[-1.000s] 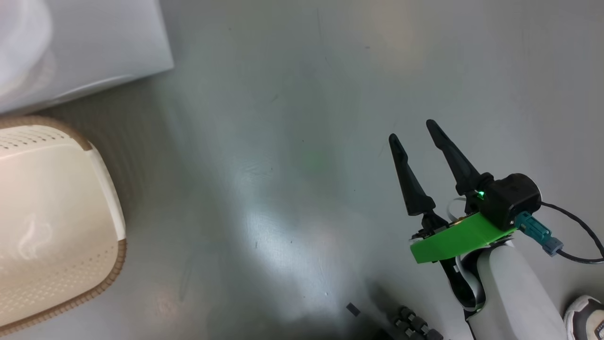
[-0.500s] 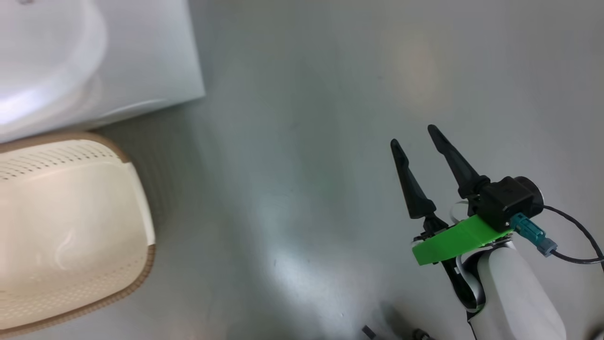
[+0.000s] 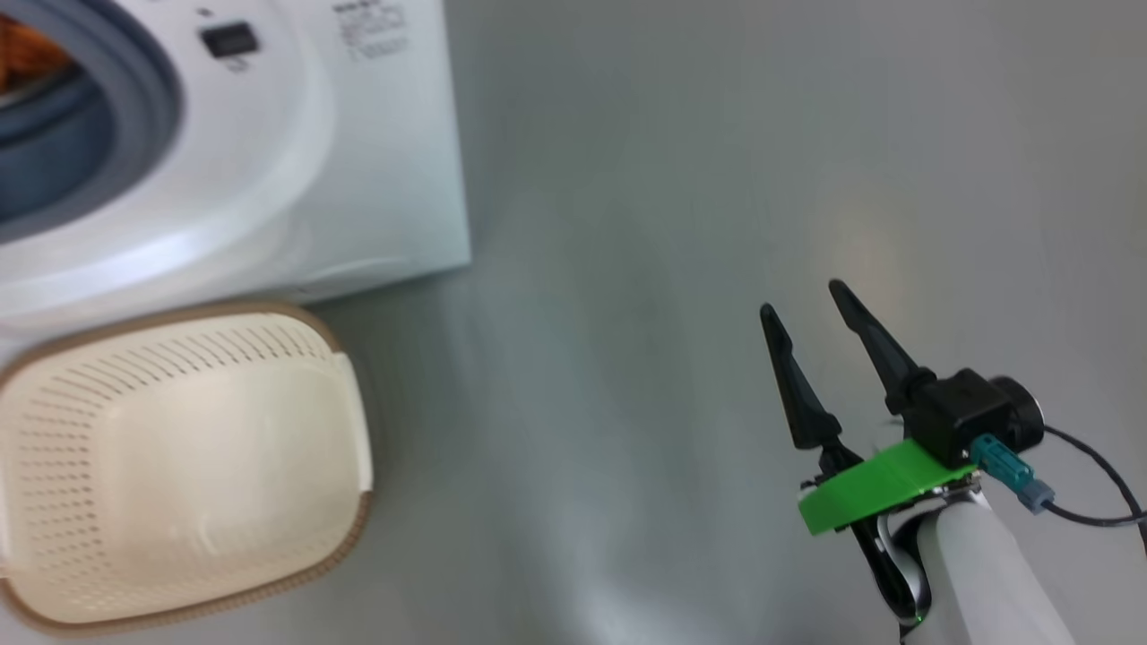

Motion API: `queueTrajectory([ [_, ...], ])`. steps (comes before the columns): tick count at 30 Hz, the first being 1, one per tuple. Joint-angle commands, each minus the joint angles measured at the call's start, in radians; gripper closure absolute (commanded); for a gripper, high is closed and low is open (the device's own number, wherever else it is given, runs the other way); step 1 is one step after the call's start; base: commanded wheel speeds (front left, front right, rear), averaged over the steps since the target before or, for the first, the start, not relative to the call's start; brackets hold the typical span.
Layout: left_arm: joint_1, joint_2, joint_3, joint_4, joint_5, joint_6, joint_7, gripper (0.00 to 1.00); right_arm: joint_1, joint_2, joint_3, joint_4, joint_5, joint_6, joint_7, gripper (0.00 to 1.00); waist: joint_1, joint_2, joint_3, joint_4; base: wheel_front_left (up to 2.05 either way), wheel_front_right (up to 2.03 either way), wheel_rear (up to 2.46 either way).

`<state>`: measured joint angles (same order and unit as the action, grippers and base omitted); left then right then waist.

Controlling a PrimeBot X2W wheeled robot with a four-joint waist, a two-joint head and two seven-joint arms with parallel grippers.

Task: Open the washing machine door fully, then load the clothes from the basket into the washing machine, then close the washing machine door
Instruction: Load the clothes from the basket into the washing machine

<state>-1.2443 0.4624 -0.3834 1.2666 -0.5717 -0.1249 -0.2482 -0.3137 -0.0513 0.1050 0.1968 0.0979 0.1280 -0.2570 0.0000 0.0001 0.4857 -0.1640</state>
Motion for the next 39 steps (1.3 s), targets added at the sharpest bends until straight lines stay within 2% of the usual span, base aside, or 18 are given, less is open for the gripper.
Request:
queueTrajectory([
  [1,0.055,0.045,0.019,-0.034,-0.018,-0.004,-0.012,0.0,0.037,0.001,0.01,-0.014,-0.005,0.003,-0.005,0.0,0.0,-0.0001,-0.103,0.058,0.0,0.0,0.0],
  [5,0.148,0.033,0.031,-0.099,-0.038,-0.005,-0.013,0.0,0.058,-0.004,0.0,-0.004,-0.007,0.003,-0.005,0.0,0.0,-0.0001,-0.159,0.077,0.0,0.0,0.0],
  [8,0.273,0.026,0.056,-0.219,-0.03,0.0,-0.013,0.0,0.083,-0.007,-0.01,0.006,-0.01,0.003,-0.005,0.0,0.0,-0.0001,-0.218,0.095,0.0,0.0,0.0],
  [18,0.771,-0.032,0.227,-0.662,-0.031,0.098,-0.013,0.0,0.163,-0.013,-0.025,0.015,-0.015,0.003,-0.005,0.0,0.0,-0.0001,-0.387,0.125,0.0,0.0,0.0],
  [28,1.169,-0.147,0.304,-1.024,0.002,0.188,-0.013,0.0,0.234,-0.011,-0.037,-0.012,-0.011,0.003,-0.005,0.0,0.0,-0.0001,-0.502,0.139,0.0,0.0,0.0],
  [33,1.267,-0.203,0.332,-1.123,0.023,0.203,-0.013,0.0,0.255,-0.007,-0.036,-0.025,-0.006,0.003,-0.005,0.0,0.0,-0.0001,-0.528,0.147,0.0,0.0,0.0],
  [39,1.331,-0.257,0.358,-1.179,0.082,0.179,-0.013,0.0,0.273,-0.005,-0.04,-0.037,-0.001,0.003,-0.005,0.0,0.0,-0.0001,-0.551,0.152,0.0,0.0,0.0],
])
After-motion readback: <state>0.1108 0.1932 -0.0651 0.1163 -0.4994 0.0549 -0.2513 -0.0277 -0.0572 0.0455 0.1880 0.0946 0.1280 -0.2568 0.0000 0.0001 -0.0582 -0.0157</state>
